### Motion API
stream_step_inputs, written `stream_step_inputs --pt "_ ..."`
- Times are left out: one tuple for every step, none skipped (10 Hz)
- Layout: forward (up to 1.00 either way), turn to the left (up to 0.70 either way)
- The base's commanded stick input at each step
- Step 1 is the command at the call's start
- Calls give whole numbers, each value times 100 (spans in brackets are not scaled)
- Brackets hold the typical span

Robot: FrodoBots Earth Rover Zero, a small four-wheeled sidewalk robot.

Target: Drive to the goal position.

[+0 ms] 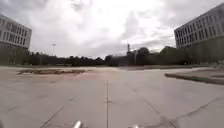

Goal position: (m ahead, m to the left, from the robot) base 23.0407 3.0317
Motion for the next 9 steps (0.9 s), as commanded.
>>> stream_step_inputs --pt "100 0" --pt "100 0" --pt "100 0" --pt "100 0" --pt "100 0" --pt "100 0" --pt "100 0" --pt "100 0" --pt "100 0"
